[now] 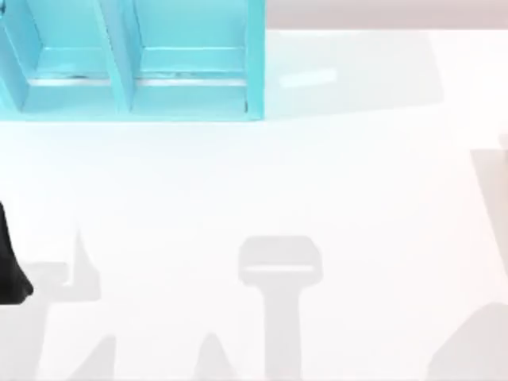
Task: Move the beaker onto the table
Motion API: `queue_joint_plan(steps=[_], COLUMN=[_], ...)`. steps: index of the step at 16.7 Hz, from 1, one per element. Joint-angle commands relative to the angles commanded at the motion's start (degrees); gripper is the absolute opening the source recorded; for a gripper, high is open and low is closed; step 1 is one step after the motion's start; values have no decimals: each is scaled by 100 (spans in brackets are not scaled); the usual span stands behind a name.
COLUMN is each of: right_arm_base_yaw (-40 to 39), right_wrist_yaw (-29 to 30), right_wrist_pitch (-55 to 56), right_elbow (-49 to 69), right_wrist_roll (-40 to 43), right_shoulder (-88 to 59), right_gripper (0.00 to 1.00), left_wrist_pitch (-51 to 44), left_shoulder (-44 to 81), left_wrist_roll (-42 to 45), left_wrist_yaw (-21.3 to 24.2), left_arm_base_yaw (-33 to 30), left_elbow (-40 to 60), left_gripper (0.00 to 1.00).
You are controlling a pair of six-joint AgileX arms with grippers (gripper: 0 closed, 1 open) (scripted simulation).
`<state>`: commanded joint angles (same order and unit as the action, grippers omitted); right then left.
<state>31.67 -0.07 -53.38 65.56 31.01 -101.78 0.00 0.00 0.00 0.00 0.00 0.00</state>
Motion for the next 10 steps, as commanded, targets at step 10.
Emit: queue_joint_plan(steps=[10], right_arm_base_yaw=[-1551], right_wrist_yaw=[-3], right_wrist_pitch=[-1953], right_elbow=[650], right_wrist_roll=[-1543], right_shoulder=[1255], right_gripper=[0], left_wrist_pitch=[0], left_shoulder=[0], left_wrist_roll=[0], left_wrist_yaw=[0], left_arm_base_yaw=[0], left_elbow=[0], left_gripper=[100])
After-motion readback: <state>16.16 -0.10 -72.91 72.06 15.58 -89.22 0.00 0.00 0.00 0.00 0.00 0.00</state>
